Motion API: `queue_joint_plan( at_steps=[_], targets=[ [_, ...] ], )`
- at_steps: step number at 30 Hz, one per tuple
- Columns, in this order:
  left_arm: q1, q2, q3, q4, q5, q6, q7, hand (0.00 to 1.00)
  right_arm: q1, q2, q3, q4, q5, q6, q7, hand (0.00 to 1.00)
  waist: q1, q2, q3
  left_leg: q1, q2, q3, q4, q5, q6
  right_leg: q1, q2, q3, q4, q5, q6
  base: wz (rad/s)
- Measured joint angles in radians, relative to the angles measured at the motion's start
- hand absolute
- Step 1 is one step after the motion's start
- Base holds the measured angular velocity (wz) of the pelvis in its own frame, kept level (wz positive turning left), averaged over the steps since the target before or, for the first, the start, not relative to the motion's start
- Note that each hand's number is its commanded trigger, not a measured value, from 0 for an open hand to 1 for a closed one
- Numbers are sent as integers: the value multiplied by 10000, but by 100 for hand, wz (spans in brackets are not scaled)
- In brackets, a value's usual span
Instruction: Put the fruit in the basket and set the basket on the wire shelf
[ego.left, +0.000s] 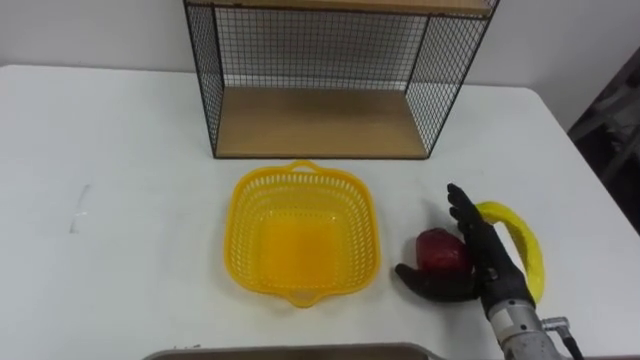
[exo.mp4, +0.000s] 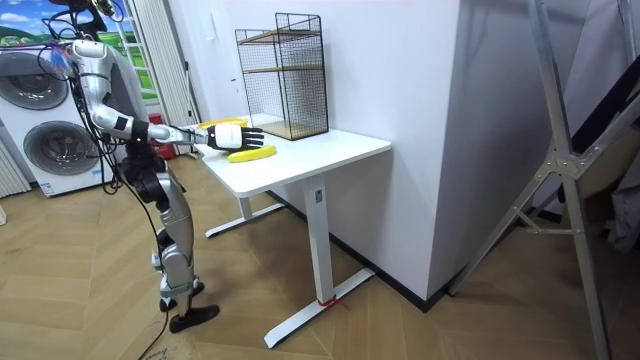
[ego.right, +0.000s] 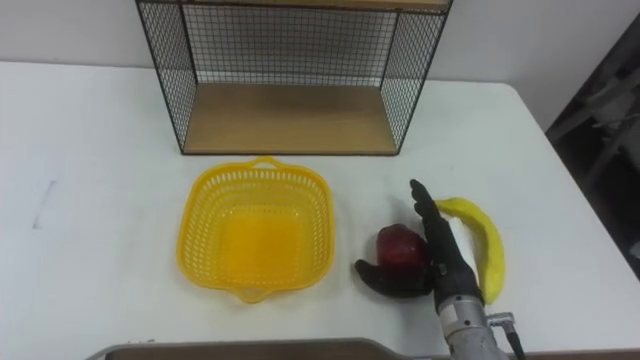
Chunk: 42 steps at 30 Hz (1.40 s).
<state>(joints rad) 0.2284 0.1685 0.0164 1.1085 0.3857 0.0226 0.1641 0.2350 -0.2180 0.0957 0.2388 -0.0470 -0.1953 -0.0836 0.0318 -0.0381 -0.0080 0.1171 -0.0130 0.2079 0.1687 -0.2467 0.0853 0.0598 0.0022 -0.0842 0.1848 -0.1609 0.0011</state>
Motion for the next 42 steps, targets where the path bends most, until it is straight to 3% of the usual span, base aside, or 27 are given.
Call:
queue_joint_plan(
  at_steps=[10,22,33,36,39,42],
  targets=[
    [101,24,-7,-592,9,71,-73,0,-603,31,-536,951,-802,-44,-783,100,-70,25,-4,145,10,-196,-3,-36,-34,289,19,-103,-185,34,0,5],
    [172,34,-4,-736,9,210,-71,0,-606,73,-592,981,-796,-53,-979,100,-77,36,-9,176,8,-204,-46,-37,-36,424,21,-91,-344,39,5,0],
    [302,25,1,-721,13,165,-11,0,-572,300,-593,825,326,-1,-1014,100,-62,22,-6,200,10,-199,-36,-38,-37,387,26,-61,-334,39,4,0],
    [292,6,2,-713,16,108,-23,0,-524,324,-625,517,431,85,-868,100,-99,43,-14,26,8,-199,7,-38,-37,222,30,-49,-300,44,-4,0],
    [257,-28,-26,-465,-5,82,-34,0,-476,310,-684,-85,432,435,-643,100,-121,155,-9,-42,8,-148,-3,-36,-37,109,57,11,-275,49,-11,-5],
    [177,-25,-215,-277,-9,81,-34,0,-472,297,-396,-786,404,589,-656,100,-133,323,61,-24,9,-120,-4,-31,-33,55,85,18,-148,49,-11,-2]
  ],
)
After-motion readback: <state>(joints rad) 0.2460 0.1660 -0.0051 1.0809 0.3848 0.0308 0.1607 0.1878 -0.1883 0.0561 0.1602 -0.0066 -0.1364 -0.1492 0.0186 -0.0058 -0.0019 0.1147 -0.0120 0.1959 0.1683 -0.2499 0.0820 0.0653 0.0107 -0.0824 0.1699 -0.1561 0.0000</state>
